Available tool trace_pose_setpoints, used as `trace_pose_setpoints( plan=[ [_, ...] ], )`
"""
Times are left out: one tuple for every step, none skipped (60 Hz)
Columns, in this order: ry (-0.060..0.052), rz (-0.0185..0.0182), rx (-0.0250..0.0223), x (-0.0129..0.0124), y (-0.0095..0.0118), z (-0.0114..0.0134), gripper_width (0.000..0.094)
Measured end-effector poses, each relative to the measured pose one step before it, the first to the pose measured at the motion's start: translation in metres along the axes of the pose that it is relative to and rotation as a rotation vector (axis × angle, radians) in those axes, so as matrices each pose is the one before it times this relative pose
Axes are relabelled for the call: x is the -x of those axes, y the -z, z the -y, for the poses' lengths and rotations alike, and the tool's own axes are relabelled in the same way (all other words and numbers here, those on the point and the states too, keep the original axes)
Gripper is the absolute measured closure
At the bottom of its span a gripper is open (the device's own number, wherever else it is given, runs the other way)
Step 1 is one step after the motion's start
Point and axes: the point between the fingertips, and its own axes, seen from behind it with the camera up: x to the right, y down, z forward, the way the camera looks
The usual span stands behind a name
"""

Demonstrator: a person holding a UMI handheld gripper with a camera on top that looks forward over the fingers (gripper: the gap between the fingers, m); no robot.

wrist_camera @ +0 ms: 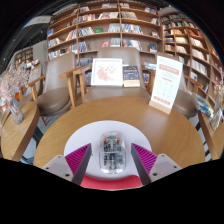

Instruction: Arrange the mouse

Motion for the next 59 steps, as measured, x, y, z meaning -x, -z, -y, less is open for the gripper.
trace_pose_setpoints(
  plan=[
    [-0.0008, 0.00096, -0.00532, 0.00035, 0.00370, 0.00181, 0.0086],
    [-0.0013, -0.00135, -0.00570, -0.00041, 0.00434, 0.00194, 0.0072],
    [-0.0010, -0.00191, -0.00471, -0.00049, 0.00541, 0.00177, 0.0090],
    [0.0002, -0.00309, -0.00480, -0.00090, 0.00629, 0.00156, 0.0099],
    [0.0012, -0.00438, -0.00312, -0.00183, 0.00882, 0.00130, 0.0098],
    [0.0026, -0.00597, -0.00454, -0.00225, 0.00799, 0.00125, 0.0095],
    [0.0023, -0.00779, -0.00451, -0.00274, 0.00932, 0.00106, 0.0090],
    [-0.0007, -0.00889, -0.00613, -0.00286, 0.01008, 0.00107, 0.0089],
    [-0.0038, -0.00796, -0.00771, -0.00250, 0.01081, 0.00130, 0.0090],
    [-0.0041, -0.00590, -0.00693, -0.00207, 0.01166, 0.00043, 0.0088],
    [-0.0017, -0.00436, -0.00520, 0.00009, 0.00875, 0.00112, 0.0088],
    [-0.0011, 0.00221, -0.00332, -0.00235, 0.01470, -0.00134, 0.0090],
    [-0.0011, 0.00176, -0.00428, -0.00124, 0.01247, -0.00080, 0.0091],
    [-0.0032, 0.00249, -0.00372, -0.00135, 0.01271, -0.00137, 0.0091],
    [-0.0065, 0.00203, -0.00190, -0.00114, 0.01319, -0.00208, 0.0091],
    [-0.0089, 0.00235, -0.00080, -0.00105, 0.01341, -0.00238, 0.0090],
    [-0.0073, -0.00032, -0.00042, 0.00009, 0.01215, -0.00222, 0.0091],
    [-0.0052, 0.00350, -0.00017, -0.00063, 0.01299, -0.00308, 0.0091],
    [-0.0003, 0.00346, -0.00148, 0.00002, 0.01164, -0.00282, 0.0090],
    [0.0024, 0.00418, -0.00100, -0.00074, 0.01207, -0.00335, 0.0090],
    [0.0033, 0.00099, -0.00043, -0.00168, 0.01180, -0.00364, 0.0089],
    [0.0031, -0.00288, 0.00148, -0.00203, 0.01139, -0.00412, 0.0087],
    [0.0042, -0.00553, 0.00242, -0.00300, 0.01104, -0.00459, 0.0089],
    [0.0066, -0.00525, 0.00143, -0.00266, 0.01048, -0.00440, 0.0089],
    [0.0089, -0.00276, -0.00084, -0.00168, 0.00836, -0.00500, 0.0089],
    [0.0118, -0.00402, -0.00081, -0.00253, 0.00883, -0.00360, 0.0090],
    [0.0123, -0.00290, -0.00171, -0.00267, 0.00879, -0.00395, 0.0088],
    [0.0111, -0.00491, -0.00140, -0.00311, 0.00806, -0.00414, 0.0085],
    [0.0089, -0.00684, 0.00135, -0.00370, 0.00746, -0.00492, 0.0086],
    [0.0058, -0.00722, 0.00378, -0.00342, 0.00742, -0.00529, 0.0088],
    [0.0034, -0.00495, 0.00400, -0.00577, 0.00915, -0.00705, 0.0087],
    [0.0004, -0.00830, 0.00335, -0.00092, 0.00335, -0.00471, 0.0089],
    [0.0006, -0.00490, 0.00242, -0.00238, 0.00514, -0.00469, 0.0088],
    [0.0027, -0.00290, 0.00146, -0.00182, 0.00453, -0.00446, 0.0088],
    [0.0055, -0.00074, 0.00198, -0.00073, 0.00399, -0.00438, 0.0089],
    [0.0070, 0.00035, 0.00221, -0.00103, 0.00353, -0.00429, 0.0085],
    [0.0062, -0.00018, 0.00154, -0.00104, 0.00359, -0.00389, 0.0086],
    [0.0056, -0.00022, 0.00195, -0.00424, 0.00582, -0.00516, 0.0087],
    [0.0035, -0.00384, 0.00221, -0.00194, 0.00256, -0.00336, 0.0088],
    [0.0014, -0.00450, 0.00240, -0.00194, 0.00238, -0.00306, 0.0088],
    [-0.0005, -0.00323, 0.00158, -0.00136, 0.00205, -0.00271, 0.0085],
    [-0.0013, -0.00159, -0.00031, -0.00115, 0.00207, -0.00185, 0.0085],
    [-0.0009, -0.00042, -0.00337, -0.00050, 0.00143, -0.00118, 0.0086],
    [0.0013, -0.00044, -0.00453, -0.00076, 0.00153, -0.00077, 0.0085],
    [0.0017, -0.00044, -0.00350, -0.00053, 0.00109, -0.00079, 0.0084],
    [-0.0006, 0.00132, 0.00195, -0.00031, 0.00113, -0.00142, 0.0086],
    [-0.0016, 0.00195, 0.00333, -0.00040, 0.00078, -0.00186, 0.0086],
    [0.0010, 0.00095, 0.00082, -0.00012, 0.00088, -0.00110, 0.0085],
    [0.0058, -0.00130, -0.00381, -0.00049, 0.00059, -0.00028, 0.0082],
    [0.0088, -0.00300, -0.00499, -0.00101, 0.00048, 0.00012, 0.0082],
    [0.0054, -0.00182, -0.00492, -0.00064, 0.00080, 0.00044, 0.0082],
    [0.0007, -0.00096, -0.00283, -0.00045, 0.00066, 0.00028, 0.0082],
    [-0.0006, -0.00118, -0.00113, -0.00122, 0.00155, -0.00055, 0.0082],
    [-0.0025, -0.00178, -0.00075, -0.00063, 0.00067, 0.00013, 0.0081],
    [-0.0040, -0.00040, -0.00097, -0.00013, 0.00091, 0.00009, 0.0082],
    [-0.0030, 0.00058, -0.00159, 0.00007, 0.00101, 0.00013, 0.0084],
    [-0.0019, 0.00106, -0.00254, 0.00018, 0.00071, 0.00034, 0.0081],
    [-0.0026, 0.00209, -0.00252, 0.00006, -0.00044, 0.00060, 0.0081],
    [-0.0023, 0.00310, -0.00339, 0.00050, 0.00096, 0.00066, 0.0083]
  ],
)
